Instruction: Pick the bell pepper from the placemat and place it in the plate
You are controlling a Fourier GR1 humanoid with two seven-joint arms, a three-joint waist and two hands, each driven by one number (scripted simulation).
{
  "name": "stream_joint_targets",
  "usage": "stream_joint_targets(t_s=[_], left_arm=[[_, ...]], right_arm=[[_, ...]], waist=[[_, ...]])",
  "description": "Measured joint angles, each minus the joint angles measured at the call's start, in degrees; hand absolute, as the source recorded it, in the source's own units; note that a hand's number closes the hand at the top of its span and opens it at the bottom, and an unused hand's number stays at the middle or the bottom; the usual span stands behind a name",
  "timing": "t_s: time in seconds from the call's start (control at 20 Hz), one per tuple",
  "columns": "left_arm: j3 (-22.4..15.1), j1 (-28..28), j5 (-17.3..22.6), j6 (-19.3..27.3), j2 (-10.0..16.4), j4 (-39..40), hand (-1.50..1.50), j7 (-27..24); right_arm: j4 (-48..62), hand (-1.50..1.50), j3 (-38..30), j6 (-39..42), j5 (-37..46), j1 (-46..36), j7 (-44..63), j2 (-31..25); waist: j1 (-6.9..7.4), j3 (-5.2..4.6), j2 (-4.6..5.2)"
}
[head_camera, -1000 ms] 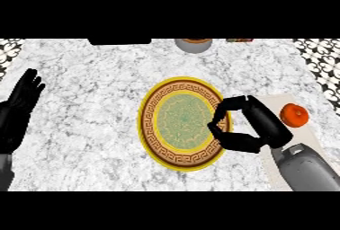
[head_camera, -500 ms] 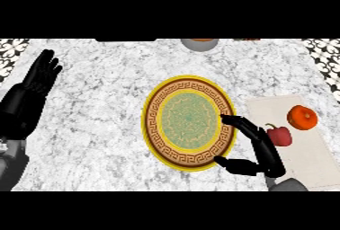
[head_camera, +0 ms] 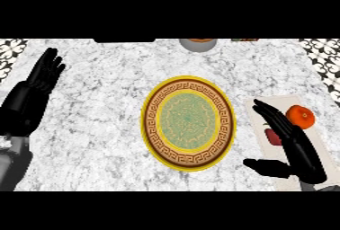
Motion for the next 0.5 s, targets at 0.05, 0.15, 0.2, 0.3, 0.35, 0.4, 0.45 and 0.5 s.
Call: stream_joint_targets(t_s=[0.05, 0.15, 0.2, 0.3, 0.35, 0.4, 0.45, 0.5], left_arm=[[-0.24, -0.02, -0.20, 0.26, -0.28, -0.17, 0.00, 0.25], [-0.30, -0.06, -0.46, 0.35, -0.34, -0.26, 0.00, 0.41], [-0.38, 0.00, -0.65, 0.41, -0.35, -0.44, 0.00, 0.49], [-0.53, -0.15, -0.81, 0.56, -0.59, -0.66, 0.00, 0.85], [-0.50, -0.01, -0.86, 0.59, -0.74, -0.72, 0.00, 0.68], [-0.74, 0.06, -1.14, 0.73, -1.05, -0.48, 0.00, 0.53], [-0.60, -0.02, -1.21, 0.76, -1.11, -0.33, 0.00, 0.48], [-0.62, 0.21, -1.15, 0.55, -0.95, -0.92, 0.00, 0.85]], right_arm=[[-1.16, -1.50, 0.03, 0.74, 1.75, 0.10, 3.55, -1.77], [-2.83, -1.50, 0.31, 2.89, 5.42, -0.04, 10.52, -5.22], [-3.94, -1.50, 0.64, 4.52, 6.86, 0.04, 14.14, -6.78], [-5.70, -1.50, 0.93, 8.68, 9.05, -0.65, 21.12, -9.96], [-6.84, -1.50, 1.20, 10.98, 9.90, -0.69, 24.31, -11.54], [-7.77, -1.50, 1.72, 13.60, 10.48, -0.69, 27.26, -13.01], [-8.84, -1.50, 2.39, 15.92, 11.14, -0.61, 30.39, -13.96], [-9.91, -1.50, 2.97, 18.41, 11.38, -0.81, 33.60, -14.57]], waist=[[-0.09, -0.05, -0.06], [-0.07, -0.13, -0.10], [-0.04, -0.16, -0.14], [0.17, -0.19, -0.11], [0.21, -0.19, -0.10], [0.21, -0.20, -0.06], [0.27, -0.18, -0.01], [0.55, -0.15, -0.01]])
